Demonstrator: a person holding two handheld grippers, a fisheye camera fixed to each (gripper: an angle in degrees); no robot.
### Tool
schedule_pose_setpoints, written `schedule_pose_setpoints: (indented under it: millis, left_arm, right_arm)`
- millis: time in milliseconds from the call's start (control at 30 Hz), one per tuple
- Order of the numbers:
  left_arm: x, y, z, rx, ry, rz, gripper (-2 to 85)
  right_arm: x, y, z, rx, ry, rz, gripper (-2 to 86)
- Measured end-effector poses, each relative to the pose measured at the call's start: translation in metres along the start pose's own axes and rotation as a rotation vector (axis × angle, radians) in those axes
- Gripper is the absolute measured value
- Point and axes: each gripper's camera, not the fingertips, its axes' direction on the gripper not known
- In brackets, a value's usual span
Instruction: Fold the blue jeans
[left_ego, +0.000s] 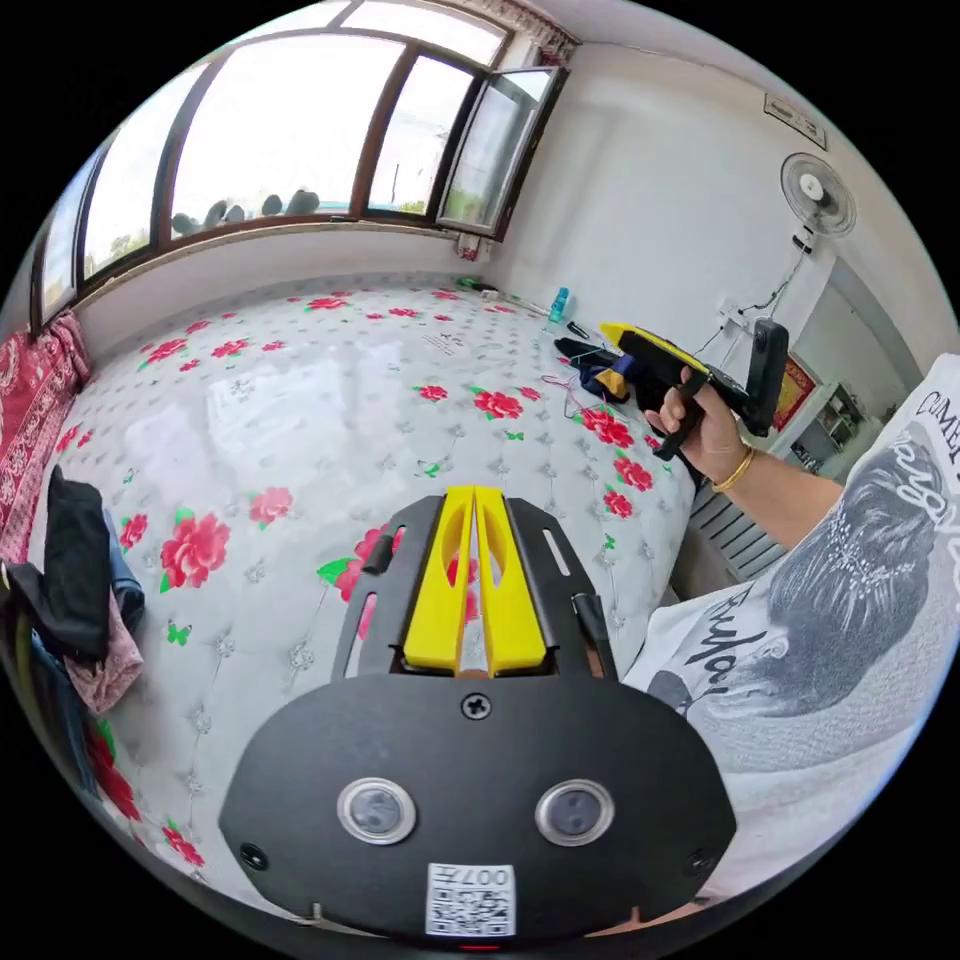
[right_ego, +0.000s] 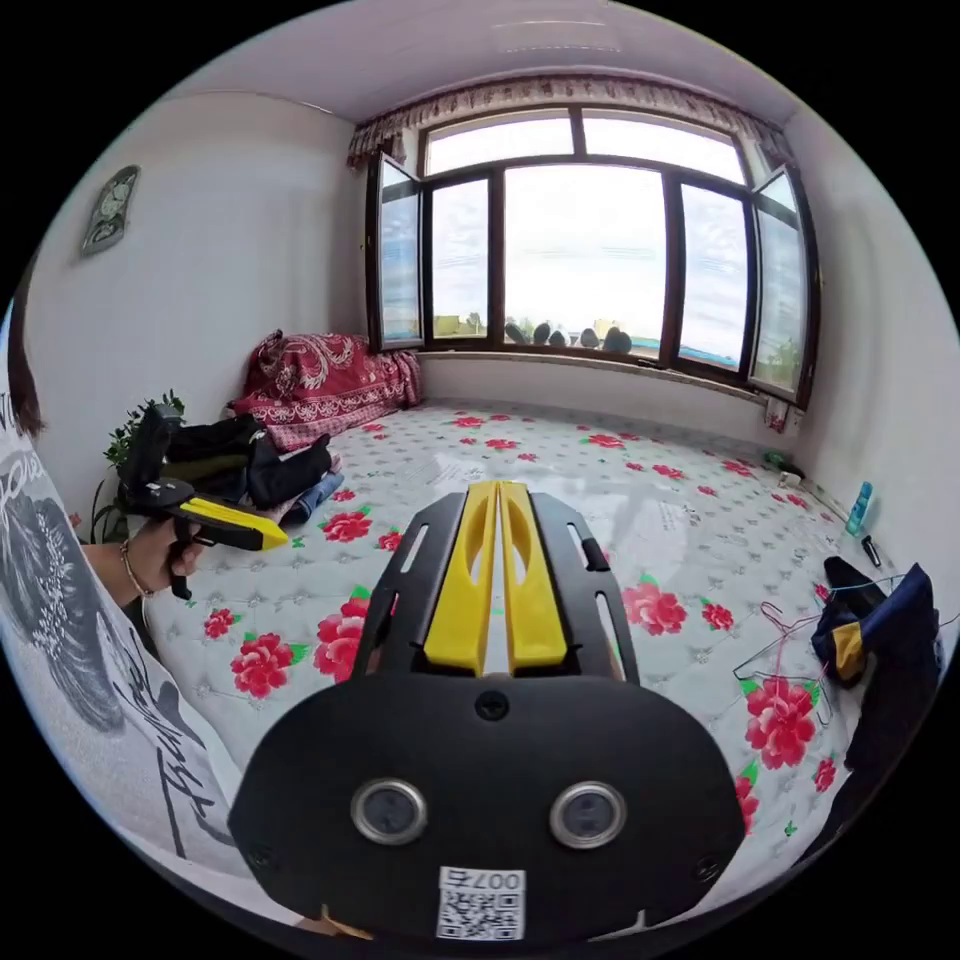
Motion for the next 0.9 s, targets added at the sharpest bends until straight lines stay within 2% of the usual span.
schedule_pose_setpoints:
  millis: [100, 167, 233, 267, 333, 433, 667, 733, 900]
  left_arm:
    - [0.050, -0.022, 0.041, -0.040, -0.060, 0.079, -1.0]
    - [0.079, -0.034, 0.071, -0.061, -0.038, 0.084, -1.0]
    - [0.111, -0.047, 0.117, -0.065, 0.115, -0.005, -1.0]
    - [0.118, -0.049, 0.130, -0.077, 0.159, -0.036, -1.0]
    - [0.149, -0.061, 0.185, -0.132, 0.359, -0.106, -1.0]
    - [0.184, -0.076, 0.235, -0.160, 0.527, -0.136, -1.0]
    - [0.222, -0.118, 0.301, -0.238, 0.440, -0.141, -1.0]
    - [0.228, -0.126, 0.325, -0.274, 0.403, -0.159, -1.0]
    - [0.232, -0.134, 0.365, -0.335, 0.361, -0.203, -1.0]
  right_arm:
    - [0.052, -0.020, -0.042, -0.036, 0.026, 0.068, 0.3]
    - [0.080, -0.025, -0.070, -0.065, 0.109, 0.023, 0.7]
    - [0.118, -0.024, -0.112, -0.060, 0.281, -0.031, 2.2]
    - [0.129, -0.022, -0.123, -0.062, 0.308, -0.041, 2.8]
    - [0.184, -0.019, -0.164, -0.158, 0.353, 0.023, 4.5]
    - [0.252, -0.010, -0.225, -0.204, 0.424, 0.120, 6.4]
    - [0.384, -0.010, -0.342, -0.280, 0.760, 0.264, 10.2]
    - [0.433, -0.014, -0.373, -0.310, 0.909, 0.300, 11.4]
    - [0.544, -0.024, -0.429, -0.396, 1.059, 0.486, 14.8]
